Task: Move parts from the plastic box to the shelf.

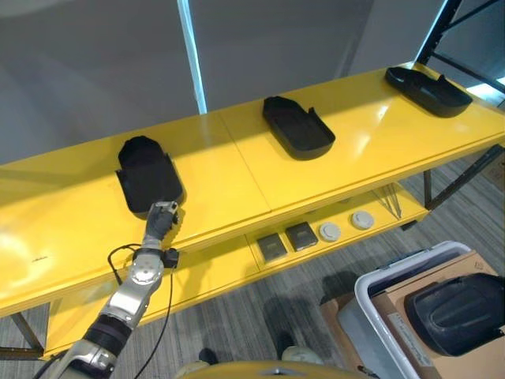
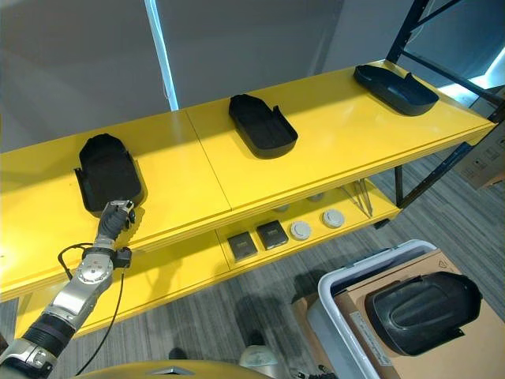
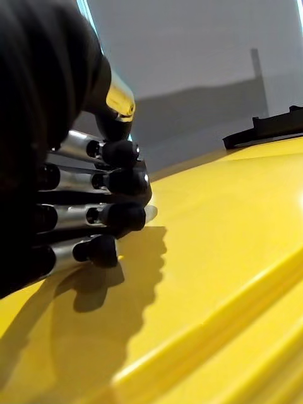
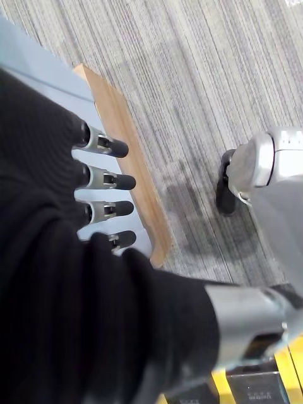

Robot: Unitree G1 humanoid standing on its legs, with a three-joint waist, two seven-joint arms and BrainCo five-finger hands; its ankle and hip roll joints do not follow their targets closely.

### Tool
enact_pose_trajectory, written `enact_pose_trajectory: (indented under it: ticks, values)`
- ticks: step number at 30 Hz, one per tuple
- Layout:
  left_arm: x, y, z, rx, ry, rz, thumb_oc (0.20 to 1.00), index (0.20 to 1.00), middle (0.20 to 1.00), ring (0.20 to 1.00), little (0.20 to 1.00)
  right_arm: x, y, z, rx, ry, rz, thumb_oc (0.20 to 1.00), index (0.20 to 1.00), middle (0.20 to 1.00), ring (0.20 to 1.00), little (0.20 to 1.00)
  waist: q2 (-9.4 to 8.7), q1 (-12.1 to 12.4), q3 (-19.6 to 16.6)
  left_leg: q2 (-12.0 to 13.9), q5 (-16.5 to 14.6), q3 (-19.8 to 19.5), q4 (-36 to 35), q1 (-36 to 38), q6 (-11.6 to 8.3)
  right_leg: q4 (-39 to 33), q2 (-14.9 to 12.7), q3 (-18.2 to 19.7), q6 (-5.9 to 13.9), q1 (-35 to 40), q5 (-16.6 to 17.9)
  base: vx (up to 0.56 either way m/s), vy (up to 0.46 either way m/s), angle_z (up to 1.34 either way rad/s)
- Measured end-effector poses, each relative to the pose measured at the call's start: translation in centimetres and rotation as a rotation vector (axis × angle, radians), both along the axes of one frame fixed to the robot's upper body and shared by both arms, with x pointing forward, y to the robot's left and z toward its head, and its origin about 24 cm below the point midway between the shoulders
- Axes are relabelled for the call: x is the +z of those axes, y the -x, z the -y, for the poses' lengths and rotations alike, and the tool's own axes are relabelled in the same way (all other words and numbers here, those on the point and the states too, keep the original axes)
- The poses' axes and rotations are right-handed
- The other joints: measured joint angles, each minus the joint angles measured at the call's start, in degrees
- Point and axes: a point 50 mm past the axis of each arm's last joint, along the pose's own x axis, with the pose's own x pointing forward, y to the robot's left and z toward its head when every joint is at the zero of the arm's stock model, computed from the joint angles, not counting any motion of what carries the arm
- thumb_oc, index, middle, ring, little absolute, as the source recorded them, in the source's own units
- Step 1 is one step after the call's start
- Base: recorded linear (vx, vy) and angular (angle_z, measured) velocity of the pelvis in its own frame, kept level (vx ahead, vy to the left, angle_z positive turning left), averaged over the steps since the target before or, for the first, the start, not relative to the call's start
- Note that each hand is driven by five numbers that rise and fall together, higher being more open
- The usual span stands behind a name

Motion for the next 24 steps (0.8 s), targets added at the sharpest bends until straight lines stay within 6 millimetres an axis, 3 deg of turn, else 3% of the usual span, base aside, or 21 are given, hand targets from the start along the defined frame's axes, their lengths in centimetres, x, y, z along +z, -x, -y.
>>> enact_pose_trajectory:
  ticks: [14, 21, 22, 24]
  values:
    - [-1.1, -1.3, -3.3, 0.173, -0.062, -0.044, 0.2, 0.2, 0.2, 0.2, 0.2, -0.1, 0.0, -0.2, 0.045, -0.009, -0.026, 1.0, 1.0, 1.0, 1.0, 1.0, -0.29, -0.82, -0.3, 0.0, -0.01, 0.29, -0.01, 0.86, 0.01, -0.17, 0.02, 0.19, -0.04, 0.8, 0.17, 0.0, 0.0, 0.0]
    - [-1.0, -1.3, -3.4, 0.177, -0.061, -0.039, 0.2, 0.2, 0.2, 0.2, 0.2, -0.1, 0.1, -0.2, 0.052, -0.009, -0.03, 1.0, 1.0, 1.0, 1.0, 1.0, -1.21, -0.87, -1.33, 0.0, -0.11, 0.52, -0.01, 0.9, 0.04, -0.03, 0.02, 0.63, -0.05, 0.65, 0.21, 0.0, 0.001, 0.0]
    - [-0.8, -1.4, -3.1, 0.149, -0.049, -0.031, 1.0, 1.0, 1.0, 1.0, 1.0, -0.1, 0.1, -0.2, 0.053, -0.009, -0.03, 1.0, 1.0, 1.0, 1.0, 1.0, -1.22, -0.67, -1.33, 0.0, -0.11, 0.55, -0.01, 0.88, 0.04, -0.05, 0.02, 0.66, -0.11, 0.62, 0.3, 0.0, 0.0, 0.0]
    - [-0.5, -1.5, -2.8, 0.117, -0.031, -0.02, 1.0, 1.0, 1.0, 1.0, 1.0, -0.1, 0.0, -0.3, 0.054, -0.01, -0.027, 1.0, 1.0, 1.0, 1.0, 1.0, -1.2, -0.48, -1.34, 0.0, -0.1, 0.55, 0.0, 0.87, 0.04, -0.08, 0.02, 0.65, -0.13, 0.62, 0.32, 0.0, 0.0, 0.0]
